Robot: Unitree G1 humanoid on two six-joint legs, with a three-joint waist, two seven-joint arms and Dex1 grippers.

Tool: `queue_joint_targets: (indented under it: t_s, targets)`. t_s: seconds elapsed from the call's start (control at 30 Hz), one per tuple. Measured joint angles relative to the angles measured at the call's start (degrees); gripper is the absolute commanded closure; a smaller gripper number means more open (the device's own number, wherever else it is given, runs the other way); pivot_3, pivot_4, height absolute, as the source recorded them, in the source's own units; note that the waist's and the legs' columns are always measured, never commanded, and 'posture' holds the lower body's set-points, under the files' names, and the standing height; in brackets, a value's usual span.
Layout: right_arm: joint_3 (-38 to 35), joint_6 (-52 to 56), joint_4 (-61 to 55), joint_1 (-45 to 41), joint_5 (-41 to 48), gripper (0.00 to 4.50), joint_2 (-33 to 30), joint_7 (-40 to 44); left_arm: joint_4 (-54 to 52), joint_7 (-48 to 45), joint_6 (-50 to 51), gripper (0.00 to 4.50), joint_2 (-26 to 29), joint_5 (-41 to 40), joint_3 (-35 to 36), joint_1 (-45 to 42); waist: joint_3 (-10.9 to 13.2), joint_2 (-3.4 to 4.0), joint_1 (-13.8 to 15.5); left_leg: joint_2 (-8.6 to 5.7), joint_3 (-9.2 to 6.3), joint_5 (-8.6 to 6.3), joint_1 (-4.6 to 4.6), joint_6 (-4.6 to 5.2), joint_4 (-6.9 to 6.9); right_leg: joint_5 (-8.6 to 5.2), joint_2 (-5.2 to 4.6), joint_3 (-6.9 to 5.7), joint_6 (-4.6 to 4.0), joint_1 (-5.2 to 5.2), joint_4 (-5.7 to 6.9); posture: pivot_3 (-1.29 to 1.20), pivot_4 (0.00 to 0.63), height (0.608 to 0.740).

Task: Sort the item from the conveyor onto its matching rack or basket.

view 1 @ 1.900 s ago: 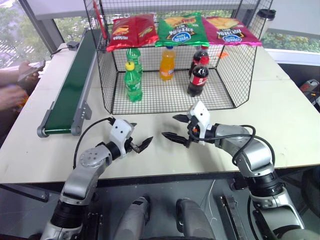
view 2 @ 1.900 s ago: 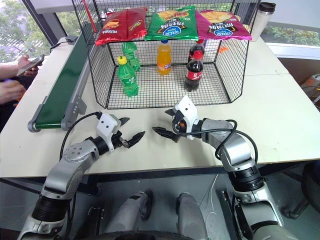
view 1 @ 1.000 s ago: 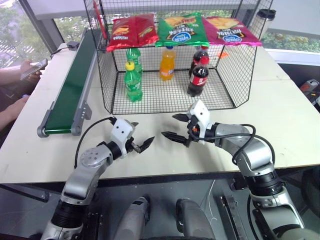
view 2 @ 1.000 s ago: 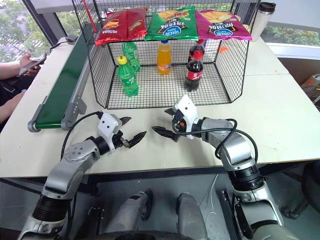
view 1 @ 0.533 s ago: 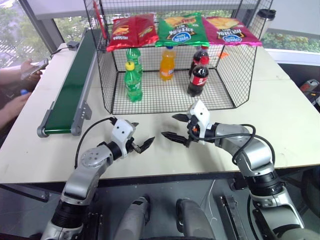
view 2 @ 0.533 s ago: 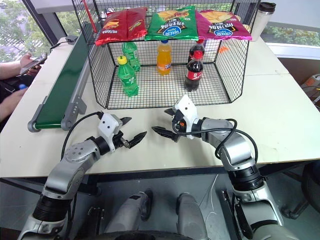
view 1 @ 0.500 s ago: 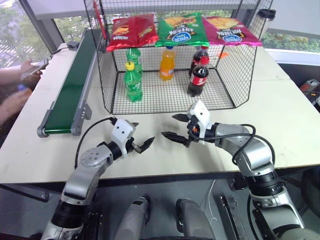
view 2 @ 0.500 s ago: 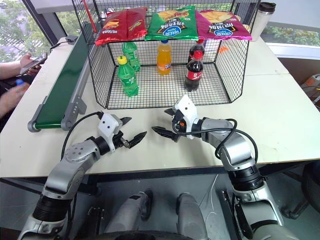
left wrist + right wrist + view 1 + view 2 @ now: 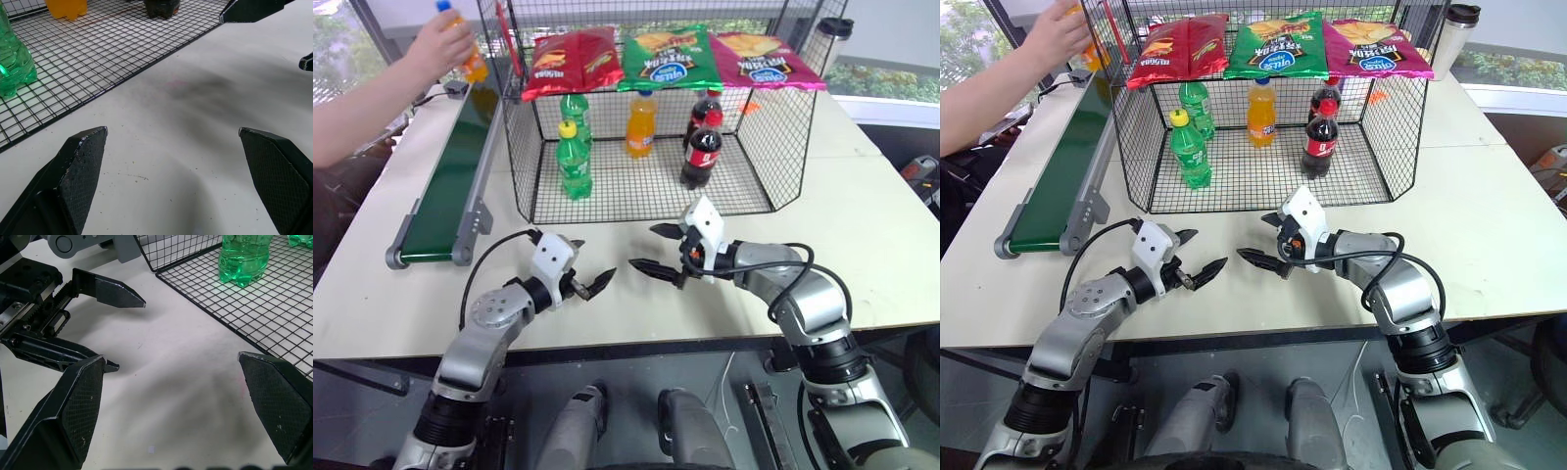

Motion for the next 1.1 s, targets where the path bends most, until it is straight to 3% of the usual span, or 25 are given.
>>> queue_joint_targets:
  t_s: [0.9, 1.1]
  targets:
    - [0.11, 0.03, -1.25, -0.81, 0.64, 0.05, -0.4, 1.37, -0.5, 0.34, 0.08, 0.0, 0.4, 0.42, 0.09, 0.2, 0.0, 0.0, -0.01, 0.0, -0.01, 0.0, -0.03, 0.0, 0.0, -0.01, -0.01, 0.0, 0.0, -0.02, -0.02, 0.0, 0.15, 0.739]
    - [0.42, 0.12, -3.44, -1.78, 2.12, 0.05, -0.98, 3.28, -6.32, 1.43, 3.61, 0.0, 2.18, -1.65, 4.93, 1.75, 0.0, 0.0, -0.09, 0.01, -0.03, -0.01, -0.06, 0.0, -0.03, -0.01, 0.0, -0.02, 0.01, -0.07, -0.02, 0.0, 0.15, 0.739]
